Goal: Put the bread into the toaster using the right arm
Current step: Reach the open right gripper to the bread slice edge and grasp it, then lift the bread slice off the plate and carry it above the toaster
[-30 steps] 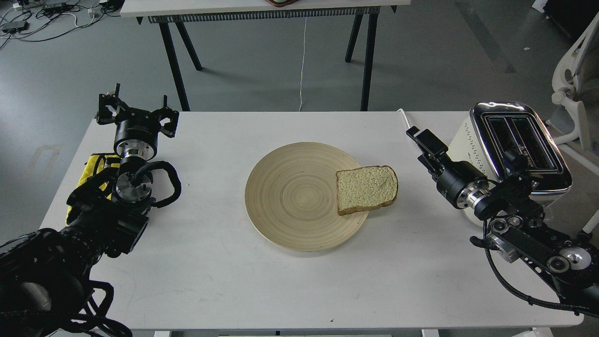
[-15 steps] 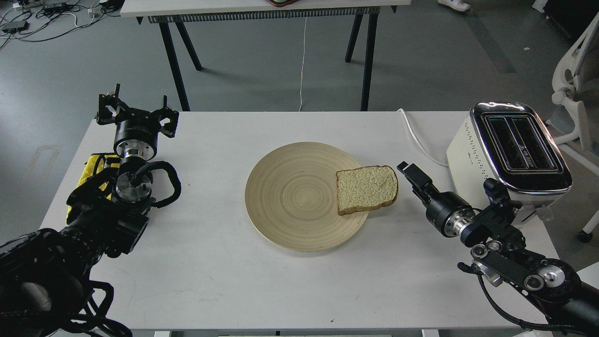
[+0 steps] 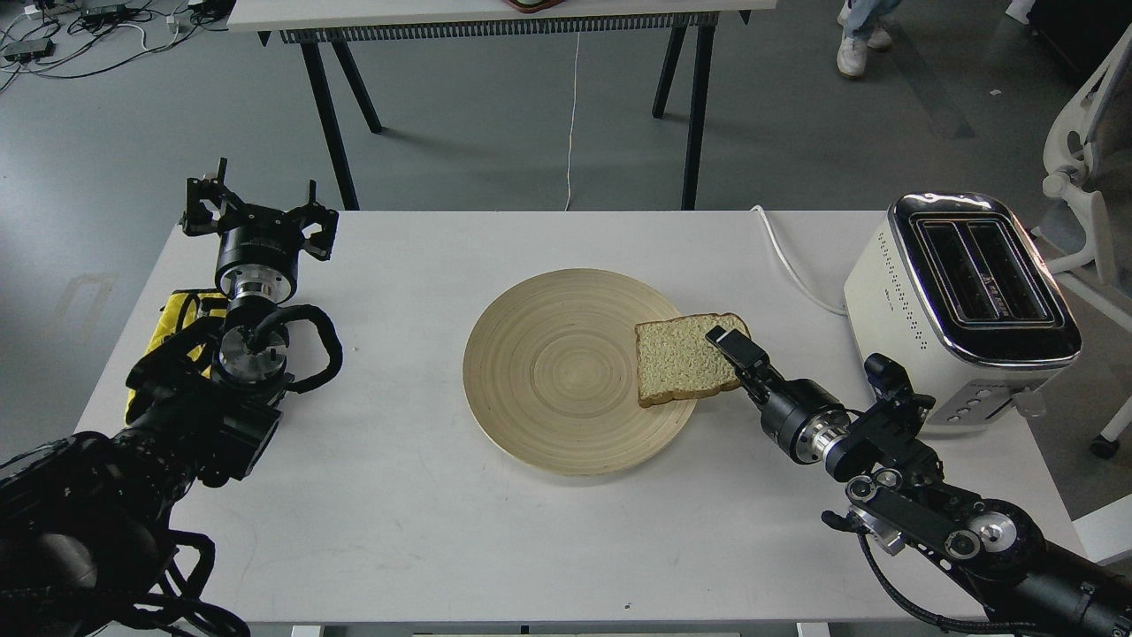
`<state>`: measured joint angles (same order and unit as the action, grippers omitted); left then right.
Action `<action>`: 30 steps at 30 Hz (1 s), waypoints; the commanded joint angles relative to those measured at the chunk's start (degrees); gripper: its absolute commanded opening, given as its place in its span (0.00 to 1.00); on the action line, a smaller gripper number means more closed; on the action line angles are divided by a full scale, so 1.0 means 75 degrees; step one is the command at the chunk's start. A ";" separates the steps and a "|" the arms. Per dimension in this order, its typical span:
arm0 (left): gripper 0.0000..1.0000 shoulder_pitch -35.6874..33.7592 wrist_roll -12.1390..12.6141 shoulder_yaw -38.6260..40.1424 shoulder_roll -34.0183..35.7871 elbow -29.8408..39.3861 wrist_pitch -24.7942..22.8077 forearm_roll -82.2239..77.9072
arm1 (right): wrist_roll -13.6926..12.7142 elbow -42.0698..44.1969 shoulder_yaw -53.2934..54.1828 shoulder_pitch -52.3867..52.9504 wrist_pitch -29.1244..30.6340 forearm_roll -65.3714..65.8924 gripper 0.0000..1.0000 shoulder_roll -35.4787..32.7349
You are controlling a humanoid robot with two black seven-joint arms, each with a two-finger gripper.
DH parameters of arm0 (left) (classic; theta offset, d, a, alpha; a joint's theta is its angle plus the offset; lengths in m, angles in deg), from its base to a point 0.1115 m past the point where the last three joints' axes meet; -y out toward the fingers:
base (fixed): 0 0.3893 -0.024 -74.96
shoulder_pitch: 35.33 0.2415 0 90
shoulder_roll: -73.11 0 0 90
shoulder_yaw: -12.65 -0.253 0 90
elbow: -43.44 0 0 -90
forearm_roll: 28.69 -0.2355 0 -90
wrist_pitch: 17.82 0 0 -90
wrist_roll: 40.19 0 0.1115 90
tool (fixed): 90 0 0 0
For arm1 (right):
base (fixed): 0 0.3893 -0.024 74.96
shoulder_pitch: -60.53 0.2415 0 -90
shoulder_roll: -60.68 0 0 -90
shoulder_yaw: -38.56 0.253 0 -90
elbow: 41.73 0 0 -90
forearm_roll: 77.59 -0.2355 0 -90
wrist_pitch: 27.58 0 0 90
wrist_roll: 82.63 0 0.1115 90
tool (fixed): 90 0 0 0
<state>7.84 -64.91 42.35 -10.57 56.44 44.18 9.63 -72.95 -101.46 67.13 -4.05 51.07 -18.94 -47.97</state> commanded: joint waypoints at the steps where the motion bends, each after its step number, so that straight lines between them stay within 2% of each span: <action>1: 1.00 -0.0002 0.0003 0.0000 0.0001 0.0000 0.0000 0.0000 | -0.0002 -0.0016 -0.0152 -0.0003 0.0001 0.0009 0.45 0.0002; 16: 1.00 -0.0002 0.0003 0.0000 0.0001 0.0000 0.0000 0.0000 | 0.0033 -0.0121 -0.0118 -0.0014 -0.0350 -0.0061 0.01 -0.0092; 23: 1.00 -0.0002 -0.0009 0.0000 0.0001 0.0000 0.0000 0.0000 | 0.0022 -0.0601 0.0034 0.0149 -0.0608 -0.0073 0.00 -0.0373; 30: 1.00 -0.0002 0.0003 0.0000 0.0001 0.0000 0.0000 0.0000 | 0.0022 -0.1386 0.0947 0.0278 -0.0714 -0.0120 0.00 -0.0946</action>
<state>7.82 -64.93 42.36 -10.57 56.45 44.18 9.63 -72.79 -109.30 71.38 -2.51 45.92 -19.65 -52.83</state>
